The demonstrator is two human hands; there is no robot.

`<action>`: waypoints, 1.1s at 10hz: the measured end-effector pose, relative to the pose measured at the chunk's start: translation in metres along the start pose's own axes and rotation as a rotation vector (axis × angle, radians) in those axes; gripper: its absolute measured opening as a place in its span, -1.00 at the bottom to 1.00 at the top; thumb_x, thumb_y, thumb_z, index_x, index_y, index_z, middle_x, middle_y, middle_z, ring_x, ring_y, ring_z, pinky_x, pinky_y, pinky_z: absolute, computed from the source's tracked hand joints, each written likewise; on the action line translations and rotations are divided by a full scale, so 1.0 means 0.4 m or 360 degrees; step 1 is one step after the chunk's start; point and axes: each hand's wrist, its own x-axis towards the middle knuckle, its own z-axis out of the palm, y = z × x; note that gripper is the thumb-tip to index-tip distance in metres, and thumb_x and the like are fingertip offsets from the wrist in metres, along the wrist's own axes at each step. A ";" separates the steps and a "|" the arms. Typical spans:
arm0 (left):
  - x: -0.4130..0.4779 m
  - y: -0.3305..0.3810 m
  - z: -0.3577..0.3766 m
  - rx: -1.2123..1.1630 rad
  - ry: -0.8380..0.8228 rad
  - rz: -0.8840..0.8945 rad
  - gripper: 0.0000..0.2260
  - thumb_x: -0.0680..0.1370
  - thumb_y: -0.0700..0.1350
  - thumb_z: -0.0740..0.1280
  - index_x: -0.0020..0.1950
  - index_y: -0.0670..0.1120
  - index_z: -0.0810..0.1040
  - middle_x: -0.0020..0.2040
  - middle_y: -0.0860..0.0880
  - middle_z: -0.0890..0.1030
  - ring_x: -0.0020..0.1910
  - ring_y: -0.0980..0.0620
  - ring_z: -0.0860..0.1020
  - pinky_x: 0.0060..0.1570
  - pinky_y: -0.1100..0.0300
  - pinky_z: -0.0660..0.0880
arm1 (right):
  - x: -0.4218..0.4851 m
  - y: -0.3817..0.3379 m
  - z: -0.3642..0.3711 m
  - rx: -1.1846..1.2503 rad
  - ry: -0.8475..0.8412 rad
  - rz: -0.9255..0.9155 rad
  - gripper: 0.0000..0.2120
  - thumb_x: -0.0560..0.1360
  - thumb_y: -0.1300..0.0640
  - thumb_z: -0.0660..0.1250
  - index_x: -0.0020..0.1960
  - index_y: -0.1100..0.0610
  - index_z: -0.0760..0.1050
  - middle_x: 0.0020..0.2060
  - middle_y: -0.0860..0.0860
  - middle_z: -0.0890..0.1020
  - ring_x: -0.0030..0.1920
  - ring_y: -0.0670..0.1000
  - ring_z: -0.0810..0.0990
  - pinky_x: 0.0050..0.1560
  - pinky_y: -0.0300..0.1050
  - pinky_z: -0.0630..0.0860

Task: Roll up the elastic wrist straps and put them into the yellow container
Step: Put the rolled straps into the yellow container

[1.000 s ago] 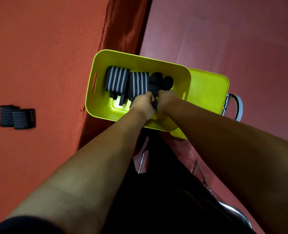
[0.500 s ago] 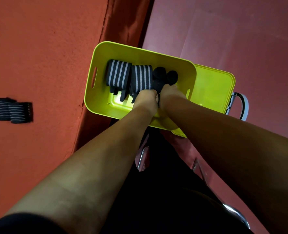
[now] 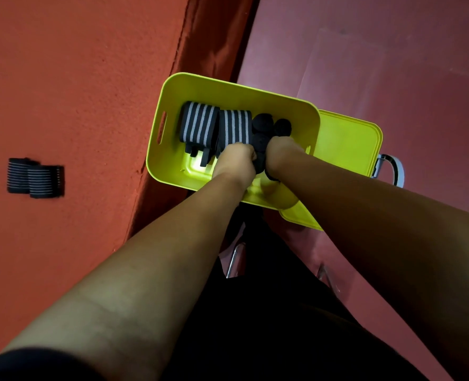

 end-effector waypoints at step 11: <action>-0.564 -0.888 -0.433 -0.0944 0.0750 -0.0801 -0.85 0.67 -0.18 0.35 0.04 -0.22 0.67 -0.02 -0.19 0.76 -0.01 -0.18 0.73 -0.11 0.10 0.55 | -0.241 -0.962 -0.198 0.0581 -0.0122 -0.0798 -0.76 0.71 0.21 0.23 0.21 0.30 0.63 0.05 0.21 0.75 -0.06 0.23 0.75 -0.04 0.13 0.70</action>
